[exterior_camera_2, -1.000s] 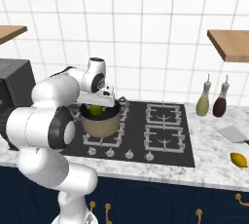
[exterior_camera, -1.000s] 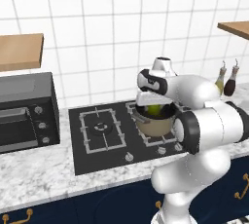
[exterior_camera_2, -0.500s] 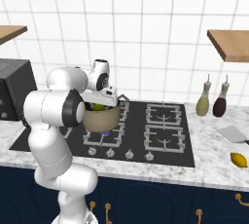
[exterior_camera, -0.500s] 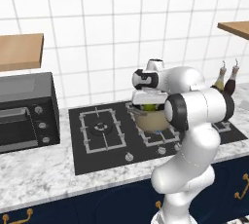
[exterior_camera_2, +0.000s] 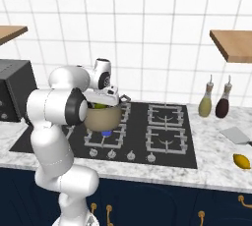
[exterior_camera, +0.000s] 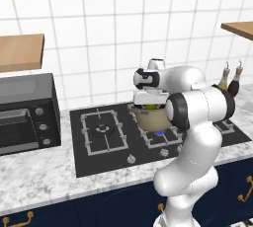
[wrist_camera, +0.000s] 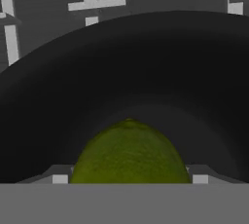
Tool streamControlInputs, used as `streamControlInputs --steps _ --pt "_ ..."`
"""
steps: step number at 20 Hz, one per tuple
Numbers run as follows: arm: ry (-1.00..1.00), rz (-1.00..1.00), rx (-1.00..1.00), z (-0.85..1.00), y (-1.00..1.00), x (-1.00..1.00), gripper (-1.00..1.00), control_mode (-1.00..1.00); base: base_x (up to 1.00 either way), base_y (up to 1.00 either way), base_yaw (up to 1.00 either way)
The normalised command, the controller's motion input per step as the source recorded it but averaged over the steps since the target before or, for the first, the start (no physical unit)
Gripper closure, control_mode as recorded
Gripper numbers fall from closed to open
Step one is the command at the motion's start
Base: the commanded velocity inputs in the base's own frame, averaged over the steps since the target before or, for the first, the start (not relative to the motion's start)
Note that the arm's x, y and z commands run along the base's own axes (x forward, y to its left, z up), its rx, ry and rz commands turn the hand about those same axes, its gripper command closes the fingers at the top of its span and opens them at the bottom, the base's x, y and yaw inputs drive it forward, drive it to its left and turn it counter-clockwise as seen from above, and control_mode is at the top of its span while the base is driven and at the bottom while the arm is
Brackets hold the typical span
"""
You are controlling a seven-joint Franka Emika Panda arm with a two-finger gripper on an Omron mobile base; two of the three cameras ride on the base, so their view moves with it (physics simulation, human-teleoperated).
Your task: Put the lime and lemon in the pot. Retrieve the spatula and lightly stir the vegetables in the pot.
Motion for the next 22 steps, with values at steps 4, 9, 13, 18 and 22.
streamControlInputs --steps 4,9,13,18,22 --pt "0.00 0.00 0.00 -0.23 -0.05 -0.37 -1.00 -1.00 0.00 0.00 0.00" --pt "-0.03 0.00 0.00 -0.09 -0.01 -0.28 -1.00 -1.00 0.00 0.00 0.00" --pt "-0.11 0.00 0.00 -0.04 -0.07 -0.20 -1.00 -1.00 0.00 0.00 0.00" --pt "-0.17 0.00 0.01 0.13 -0.15 -0.06 -1.00 -1.00 0.00 0.00 0.00" --pt "-0.19 0.00 0.00 0.37 -0.10 0.00 -1.00 -1.00 0.00 0.00 0.00"
